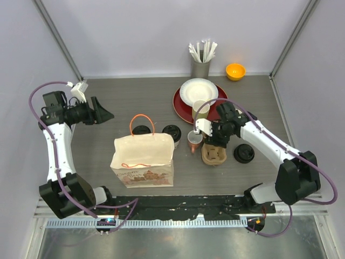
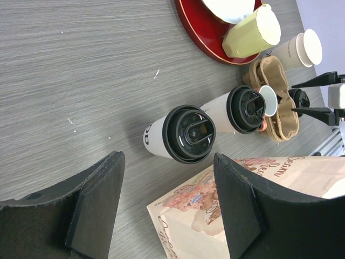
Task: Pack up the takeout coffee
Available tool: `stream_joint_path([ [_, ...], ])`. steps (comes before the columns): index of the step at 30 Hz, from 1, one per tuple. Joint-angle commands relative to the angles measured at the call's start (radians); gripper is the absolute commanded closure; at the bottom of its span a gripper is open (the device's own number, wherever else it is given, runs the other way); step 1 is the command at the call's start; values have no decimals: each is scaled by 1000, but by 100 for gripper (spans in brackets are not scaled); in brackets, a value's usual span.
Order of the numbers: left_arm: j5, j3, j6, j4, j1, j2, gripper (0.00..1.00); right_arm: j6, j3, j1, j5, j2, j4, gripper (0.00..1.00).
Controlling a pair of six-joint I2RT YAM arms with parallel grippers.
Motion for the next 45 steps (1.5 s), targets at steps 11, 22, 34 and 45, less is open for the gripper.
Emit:
stream_joint_path([
  [11, 25, 32, 24, -1, -3, 11, 30, -99, 82, -6, -49, 112, -4, 43],
  [22, 22, 38, 31, -4, -3, 17, 30, -122, 98, -6, -48, 109, -31, 67],
  [34, 28, 38, 36, -7, -3, 23, 30, -134, 133, -6, -49, 39, -66, 75],
  [45, 35, 39, 40, -13, -2, 26, 29, -134, 147, -4, -46, 39, -93, 84],
])
